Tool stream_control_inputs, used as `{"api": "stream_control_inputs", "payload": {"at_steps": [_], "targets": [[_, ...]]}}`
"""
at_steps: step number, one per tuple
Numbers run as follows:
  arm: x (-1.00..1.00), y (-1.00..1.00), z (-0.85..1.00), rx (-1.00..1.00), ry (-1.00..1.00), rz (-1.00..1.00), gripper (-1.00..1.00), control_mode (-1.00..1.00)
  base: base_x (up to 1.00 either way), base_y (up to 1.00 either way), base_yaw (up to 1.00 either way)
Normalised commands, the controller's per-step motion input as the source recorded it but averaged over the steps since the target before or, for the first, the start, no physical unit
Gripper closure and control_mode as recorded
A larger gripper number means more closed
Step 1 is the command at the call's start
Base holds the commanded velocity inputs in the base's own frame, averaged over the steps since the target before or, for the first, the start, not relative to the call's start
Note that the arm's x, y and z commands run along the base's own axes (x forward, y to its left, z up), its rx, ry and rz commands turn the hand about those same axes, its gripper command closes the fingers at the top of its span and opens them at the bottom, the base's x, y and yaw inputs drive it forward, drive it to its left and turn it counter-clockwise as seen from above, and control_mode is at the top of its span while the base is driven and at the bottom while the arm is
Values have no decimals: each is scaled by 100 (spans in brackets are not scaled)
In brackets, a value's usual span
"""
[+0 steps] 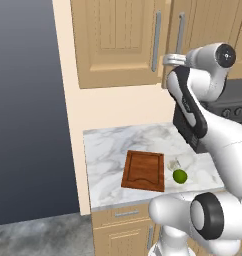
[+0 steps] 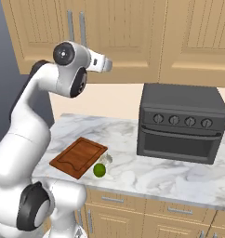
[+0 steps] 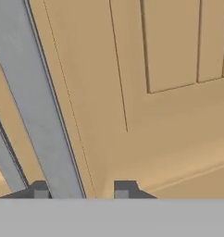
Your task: Open the cabinet. Place the bowl and condiment on the counter. Then place the lime and garlic on the cutting board.
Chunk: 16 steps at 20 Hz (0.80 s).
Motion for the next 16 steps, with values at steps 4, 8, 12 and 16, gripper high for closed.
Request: {"api": "stream_control_inputs", "payload": {"at_steps": [4,8,12,16], "targets": [[-100,-72,0,9,7,-8,100,-100,0,0,0],[-100,-79,0,11,7,-8,100,-100,0,0,0],[-100,-87,0,11,6,-9,100,-100,0,0,0],[-100,-68,0,4,4,-7,-100,-100,0,0,0]]}}
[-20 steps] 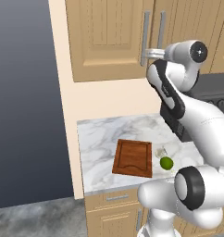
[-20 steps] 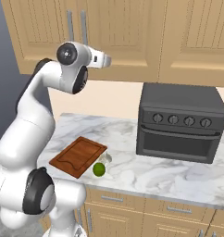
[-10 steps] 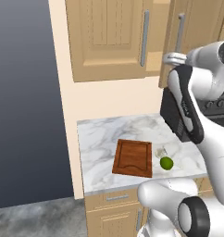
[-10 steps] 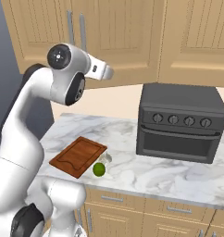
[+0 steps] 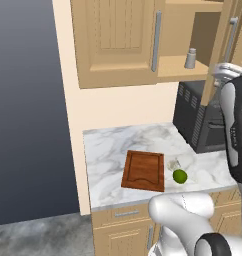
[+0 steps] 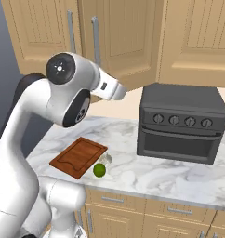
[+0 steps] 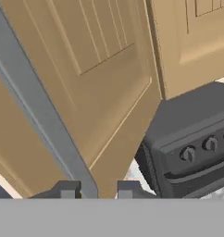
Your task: Open the cabinet. Place the bowl and condiment on the counter. Then place the lime and garlic on the cutting board.
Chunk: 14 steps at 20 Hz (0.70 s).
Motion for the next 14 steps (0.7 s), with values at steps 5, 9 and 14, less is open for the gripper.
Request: {"api": "stream_control_inputs", "payload": {"at_steps": [5,9,14], "targets": [[-86,63,7,-31,1,0,-100,-100,0,0,0],[-59,100,13,-70,19,0,-100,-100,0,0,0],[41,99,4,-58,29,-1,-100,-100,0,0,0]]}}
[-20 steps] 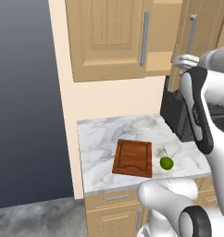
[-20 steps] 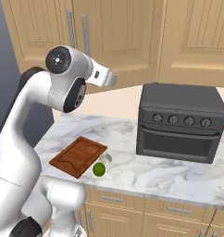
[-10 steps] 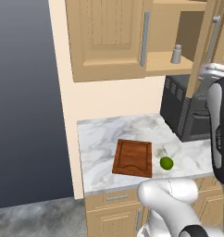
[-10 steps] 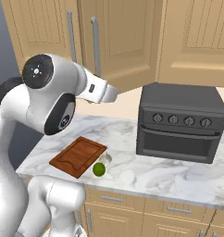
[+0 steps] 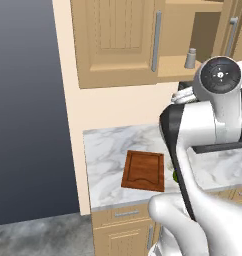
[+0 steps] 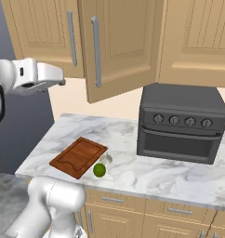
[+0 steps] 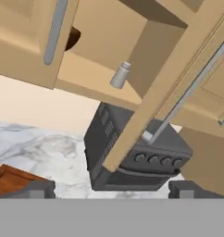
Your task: Open the cabinet. Place the bowl and condiment on the counter. Then place the lime and garlic on the cutting board.
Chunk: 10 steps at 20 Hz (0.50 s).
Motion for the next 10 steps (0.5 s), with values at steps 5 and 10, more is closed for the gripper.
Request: {"api": "stream_control_inputs", "payload": {"at_steps": [5,10], "targets": [[100,16,0,-29,22,-6,-100,-100,0,0,0],[100,-51,-1,-17,28,-6,-100,-100,0,0,0]]}}
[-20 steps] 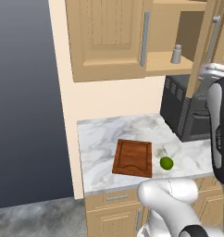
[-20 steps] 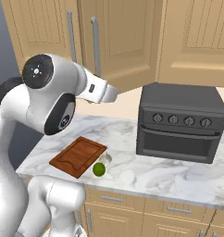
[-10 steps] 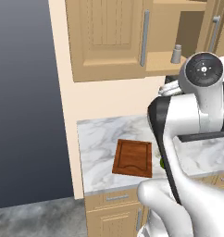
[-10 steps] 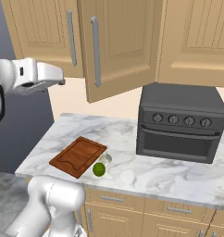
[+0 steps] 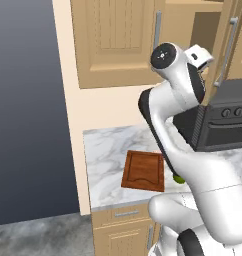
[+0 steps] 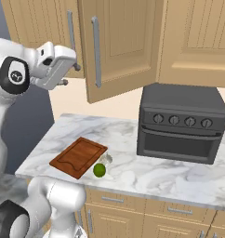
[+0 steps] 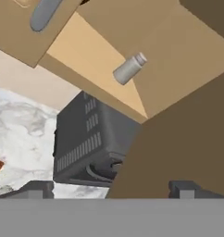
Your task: Open the cabinet. Place the bowl and condiment on the counter. Then place the lime and garlic on the cutting board.
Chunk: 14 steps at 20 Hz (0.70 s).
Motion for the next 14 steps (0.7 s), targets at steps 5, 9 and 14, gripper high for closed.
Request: {"api": "stream_control_inputs", "payload": {"at_steps": [5,9,14], "targets": [[57,-92,1,-5,25,-14,-100,-100,0,0,0],[-25,-100,8,1,2,-8,-100,-100,0,0,0],[-53,-100,0,7,0,-2,-100,-100,0,0,0]]}}
